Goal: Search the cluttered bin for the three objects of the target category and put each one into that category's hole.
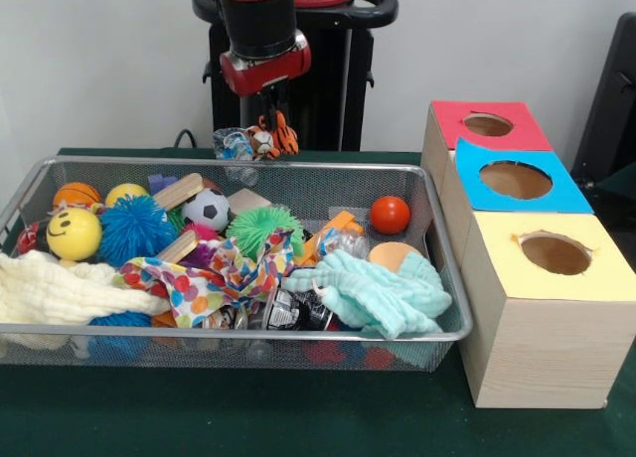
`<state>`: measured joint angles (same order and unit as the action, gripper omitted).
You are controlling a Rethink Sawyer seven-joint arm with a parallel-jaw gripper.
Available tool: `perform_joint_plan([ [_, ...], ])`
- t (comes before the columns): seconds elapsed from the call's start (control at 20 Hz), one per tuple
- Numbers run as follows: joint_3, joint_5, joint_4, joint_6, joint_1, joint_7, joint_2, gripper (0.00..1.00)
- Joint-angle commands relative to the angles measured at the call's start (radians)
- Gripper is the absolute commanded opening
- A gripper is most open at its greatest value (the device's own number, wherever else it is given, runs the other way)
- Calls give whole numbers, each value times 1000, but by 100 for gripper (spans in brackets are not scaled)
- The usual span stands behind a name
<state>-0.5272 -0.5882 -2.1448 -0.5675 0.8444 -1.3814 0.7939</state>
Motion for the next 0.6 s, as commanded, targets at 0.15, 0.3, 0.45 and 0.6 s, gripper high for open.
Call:
perform_joint_plan([
  [0.15, 15, 41, -129, 97, -8, -147, 144, 0],
  [0.3, 29, 35, -141, 114, -16, -153, 139, 0],
  [0.45, 55, 20, -150, 148, -35, -174, 122, 0],
  [0.6, 81, 4, -153, 182, -55, -184, 101, 0],
])
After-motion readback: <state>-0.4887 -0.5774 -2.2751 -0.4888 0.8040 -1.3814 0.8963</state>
